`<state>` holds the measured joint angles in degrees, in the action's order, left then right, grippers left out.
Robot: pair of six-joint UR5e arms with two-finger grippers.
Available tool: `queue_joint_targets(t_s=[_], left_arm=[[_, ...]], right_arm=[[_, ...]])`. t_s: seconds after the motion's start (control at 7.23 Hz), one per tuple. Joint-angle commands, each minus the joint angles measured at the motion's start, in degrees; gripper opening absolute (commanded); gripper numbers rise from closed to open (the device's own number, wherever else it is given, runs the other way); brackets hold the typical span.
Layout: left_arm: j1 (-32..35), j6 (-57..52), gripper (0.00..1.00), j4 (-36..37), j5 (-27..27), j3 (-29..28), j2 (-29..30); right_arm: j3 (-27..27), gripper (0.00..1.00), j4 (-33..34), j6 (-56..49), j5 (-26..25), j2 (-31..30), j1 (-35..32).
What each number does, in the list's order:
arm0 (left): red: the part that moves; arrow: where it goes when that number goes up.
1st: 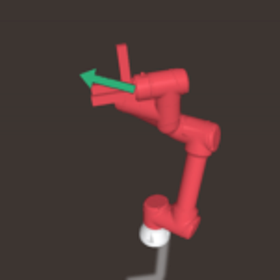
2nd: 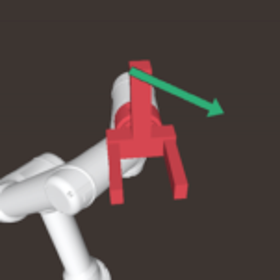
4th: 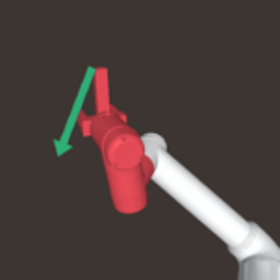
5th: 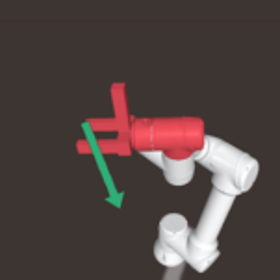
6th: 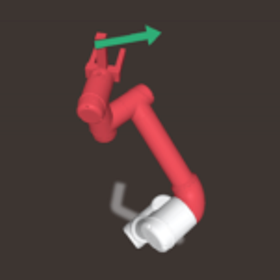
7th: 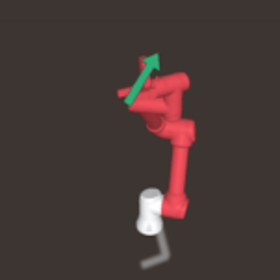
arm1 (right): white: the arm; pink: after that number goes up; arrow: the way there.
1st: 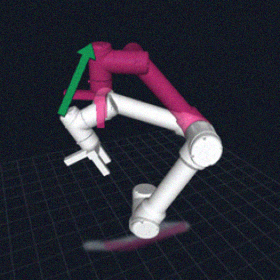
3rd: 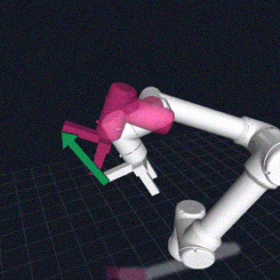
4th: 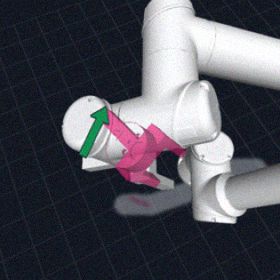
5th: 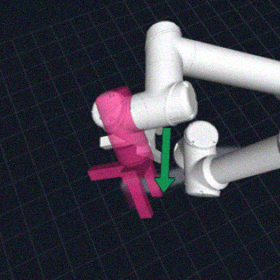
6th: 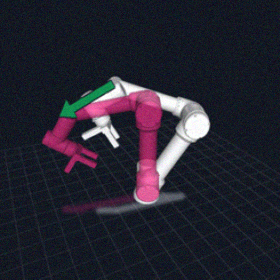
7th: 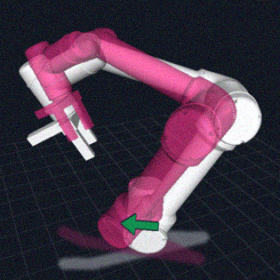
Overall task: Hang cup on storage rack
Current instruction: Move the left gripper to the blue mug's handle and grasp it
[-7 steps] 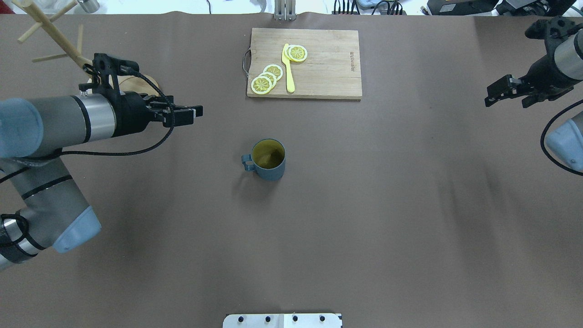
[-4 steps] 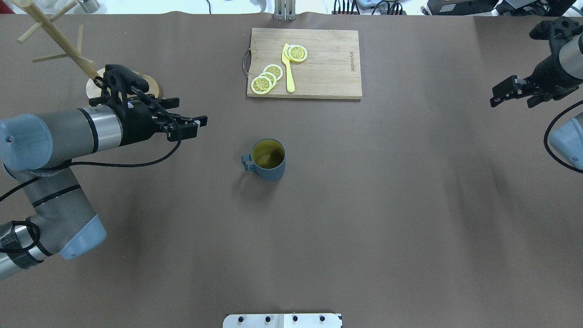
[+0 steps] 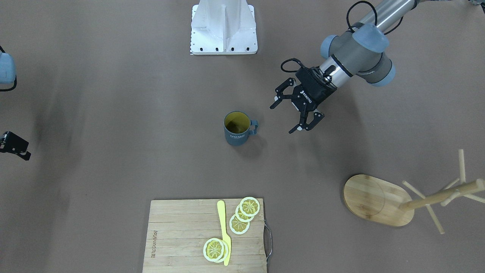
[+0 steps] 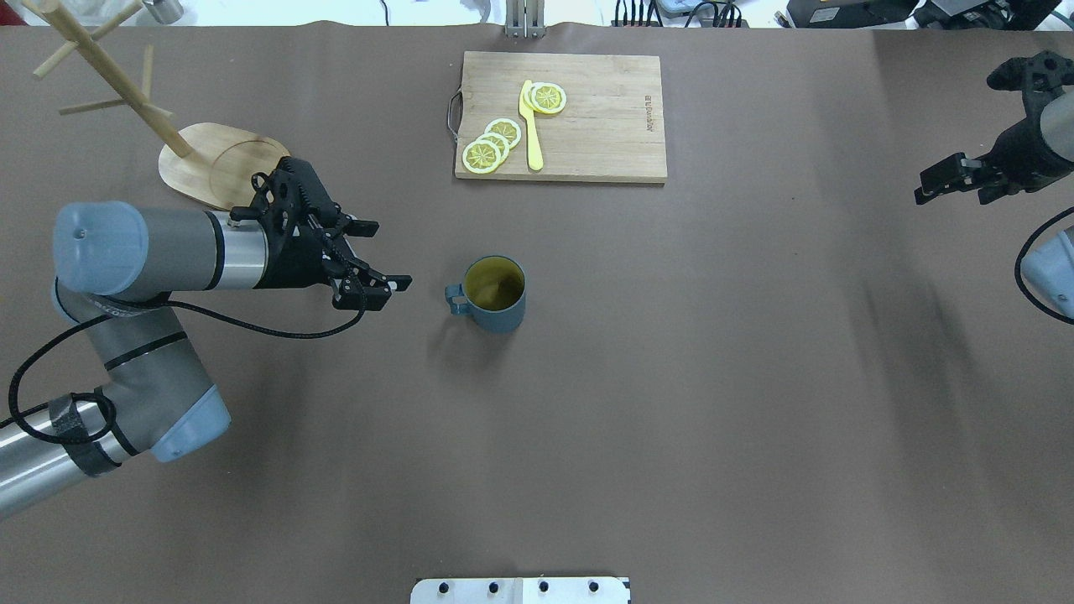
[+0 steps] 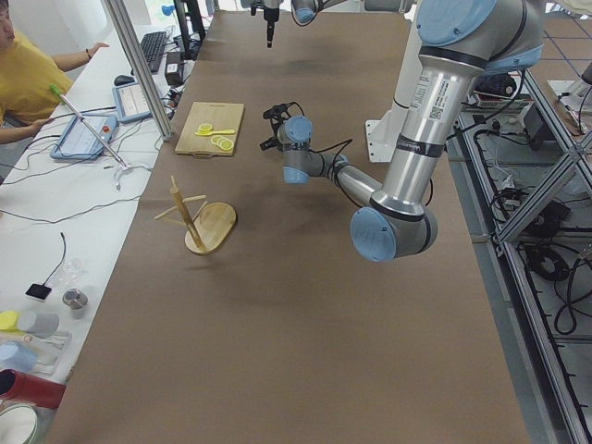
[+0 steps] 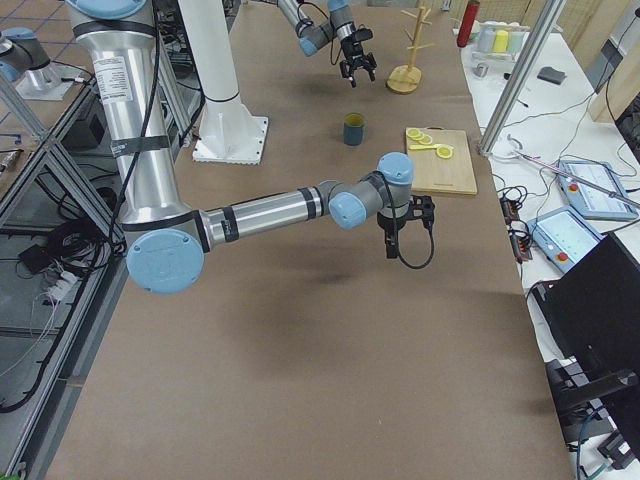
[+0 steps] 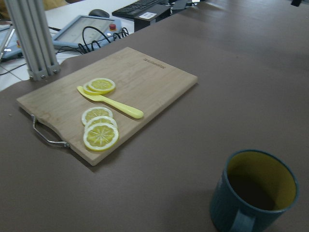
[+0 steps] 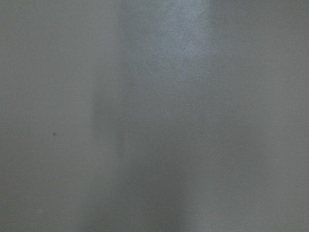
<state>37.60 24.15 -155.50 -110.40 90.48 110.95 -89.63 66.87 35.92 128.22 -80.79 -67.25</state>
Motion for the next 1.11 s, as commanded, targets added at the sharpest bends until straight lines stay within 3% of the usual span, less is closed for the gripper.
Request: queue_joint_targets(t_s=[0.0,0.42,0.55,0.97], left_arm=[[-0.07,-2.18,0.97,-0.06,-3.24,-3.89,2.42],[-0.6,-2.27,0.92,-0.06,-3.15,-9.0,6.03],[-1.3,-2.18,0.86,-0.15,-3.24,-9.01,5.95],[-3.58,-2.0,0.84,-0.15,-3.16,-8.92,6.56]], right_arm=[[0.95,1.0,-1.04,-0.33,1.58,-0.07,-1.47],[0.95,1.0,-1.04,-0.24,1.68,0.02,-1.65],[0.95,1.0,-1.04,-0.15,1.94,0.19,-1.65],[1.04,1.0,-1.04,0.02,1.94,0.28,-1.56]])
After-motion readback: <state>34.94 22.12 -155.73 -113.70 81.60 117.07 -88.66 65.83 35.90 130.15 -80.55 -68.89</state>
